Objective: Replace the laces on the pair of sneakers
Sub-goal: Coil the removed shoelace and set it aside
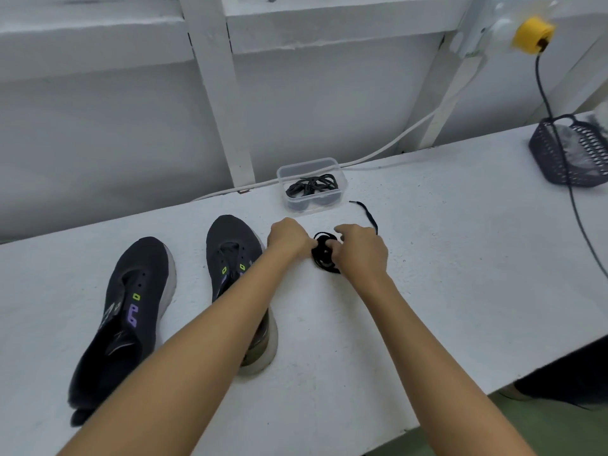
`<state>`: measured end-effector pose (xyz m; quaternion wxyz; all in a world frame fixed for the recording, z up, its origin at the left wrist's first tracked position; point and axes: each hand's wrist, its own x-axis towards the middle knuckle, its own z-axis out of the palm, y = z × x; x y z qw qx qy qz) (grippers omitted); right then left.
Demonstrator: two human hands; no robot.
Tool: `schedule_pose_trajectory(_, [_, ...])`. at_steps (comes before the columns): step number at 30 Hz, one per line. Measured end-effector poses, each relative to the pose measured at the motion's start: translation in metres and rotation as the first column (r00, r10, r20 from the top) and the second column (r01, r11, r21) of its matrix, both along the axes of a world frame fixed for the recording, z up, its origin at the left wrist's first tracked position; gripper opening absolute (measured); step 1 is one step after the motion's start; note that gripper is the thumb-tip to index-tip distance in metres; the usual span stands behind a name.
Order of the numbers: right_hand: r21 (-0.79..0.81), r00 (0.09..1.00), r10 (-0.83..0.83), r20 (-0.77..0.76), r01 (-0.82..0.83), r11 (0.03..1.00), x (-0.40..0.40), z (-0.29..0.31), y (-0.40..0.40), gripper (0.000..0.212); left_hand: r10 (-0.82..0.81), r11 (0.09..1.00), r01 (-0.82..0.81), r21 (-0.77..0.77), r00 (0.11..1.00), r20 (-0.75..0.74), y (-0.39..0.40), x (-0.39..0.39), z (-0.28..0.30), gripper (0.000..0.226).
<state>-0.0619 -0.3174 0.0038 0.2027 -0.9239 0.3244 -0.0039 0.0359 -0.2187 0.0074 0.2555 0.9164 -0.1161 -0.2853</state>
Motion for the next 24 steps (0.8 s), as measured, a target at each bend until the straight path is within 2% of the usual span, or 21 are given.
schedule_pose_trajectory(3, [-0.004,0.998,-0.014,0.055,0.014,1.000,0.000,0.009,-0.005,0.040,-0.058,0.988,0.075,-0.138,0.991,0.124,0.028,0.001,0.027,0.027])
schedule_pose_trajectory(8, [-0.012,0.987,-0.001,0.158,0.003,1.000,0.009,0.021,-0.002,0.035,0.077,0.962,0.025,-0.273,0.932,0.355,0.102,0.002,0.057,0.020])
schedule_pose_trajectory(10, [0.012,0.969,0.035,0.245,-0.039,0.999,0.016,0.025,0.008,0.032,0.137,0.961,-0.019,-0.276,0.899,0.415,0.138,0.003,0.059,0.022])
schedule_pose_trajectory(13, [0.124,0.933,0.116,0.341,-0.167,0.978,0.028,0.026,0.039,0.027,0.151,0.986,-0.103,-0.129,0.877,0.455,0.192,0.009,0.049,0.034])
schedule_pose_trajectory(16, [0.301,0.933,0.159,0.323,-0.261,0.917,0.035,0.025,0.074,0.031,0.212,0.971,-0.237,0.031,0.915,0.343,0.242,0.014,0.039,0.059])
schedule_pose_trajectory(18, [0.406,0.954,0.166,0.249,-0.259,0.877,0.039,0.021,0.092,0.039,0.314,0.937,-0.336,0.098,0.931,0.185,0.265,0.015,0.036,0.080])
schedule_pose_trajectory(19, [0.441,0.965,0.176,0.197,-0.247,0.863,0.040,0.019,0.098,0.044,0.375,0.919,-0.383,0.093,0.923,0.091,0.273,0.014,0.033,0.084])
schedule_pose_trajectory(21, [0.520,0.979,0.156,0.129,-0.201,0.830,0.042,0.012,0.107,0.052,0.451,0.891,-0.453,-0.003,0.888,-0.088,0.278,0.009,0.029,0.067])
schedule_pose_trajectory(22, [0.552,0.984,0.135,0.120,-0.179,0.815,0.043,0.010,0.109,0.054,0.459,0.883,-0.467,-0.052,0.881,-0.119,0.278,0.007,0.026,0.058])
schedule_pose_trajectory(24, [0.583,0.986,0.109,0.123,-0.160,0.797,0.045,0.007,0.110,0.056,0.471,0.873,-0.478,-0.097,0.878,-0.082,0.273,0.005,0.020,0.056])
